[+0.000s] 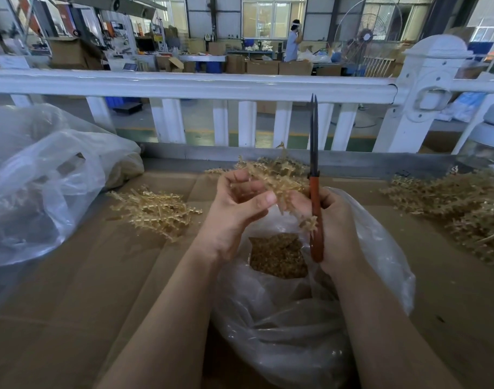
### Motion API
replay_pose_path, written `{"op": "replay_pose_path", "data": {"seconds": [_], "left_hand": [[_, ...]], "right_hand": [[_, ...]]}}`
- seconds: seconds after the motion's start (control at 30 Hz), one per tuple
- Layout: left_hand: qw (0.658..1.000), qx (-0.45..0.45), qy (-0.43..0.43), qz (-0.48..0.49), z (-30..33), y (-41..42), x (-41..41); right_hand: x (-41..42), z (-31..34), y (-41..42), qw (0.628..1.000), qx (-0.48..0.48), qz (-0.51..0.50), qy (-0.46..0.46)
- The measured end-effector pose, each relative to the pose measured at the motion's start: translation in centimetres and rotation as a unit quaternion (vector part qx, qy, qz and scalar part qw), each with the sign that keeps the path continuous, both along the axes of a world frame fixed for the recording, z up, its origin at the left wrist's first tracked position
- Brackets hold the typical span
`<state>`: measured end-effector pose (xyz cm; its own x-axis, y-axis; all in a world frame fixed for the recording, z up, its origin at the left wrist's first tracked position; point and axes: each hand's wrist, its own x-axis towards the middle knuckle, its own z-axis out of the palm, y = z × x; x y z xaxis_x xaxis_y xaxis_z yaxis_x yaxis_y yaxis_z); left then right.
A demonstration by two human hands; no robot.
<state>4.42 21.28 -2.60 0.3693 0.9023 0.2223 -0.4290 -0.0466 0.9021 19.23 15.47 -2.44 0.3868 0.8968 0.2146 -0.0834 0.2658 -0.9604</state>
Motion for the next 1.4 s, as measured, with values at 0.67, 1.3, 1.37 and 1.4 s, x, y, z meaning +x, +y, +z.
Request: {"op": "replay_pose_path", "data": {"seconds": [0.67,1.3,1.37,1.4], "left_hand": [[0.995,0.086,0.040,-0.035,-0.4,0.1,0.5],[0.991,0.097,-0.012,0.092,-0.5,0.1,0.7],[0.992,0.102,-0.004,0.079,-0.4,0.1,0.8],[0.992,0.103,-0.002,0.070,-0.5,0.1,0.8]], "right_hand": [[0.1,-0.1,0.1,0.998,0.013,-0.042,-0.034],[-0.2,0.0,-0.2,0.999,-0.006,0.027,-0.029],[-0.1,0.1,-0.3,1.000,0.003,0.026,-0.010],[-0.1,0.0,-0.3,1.000,0.005,0.020,-0.017]]}}
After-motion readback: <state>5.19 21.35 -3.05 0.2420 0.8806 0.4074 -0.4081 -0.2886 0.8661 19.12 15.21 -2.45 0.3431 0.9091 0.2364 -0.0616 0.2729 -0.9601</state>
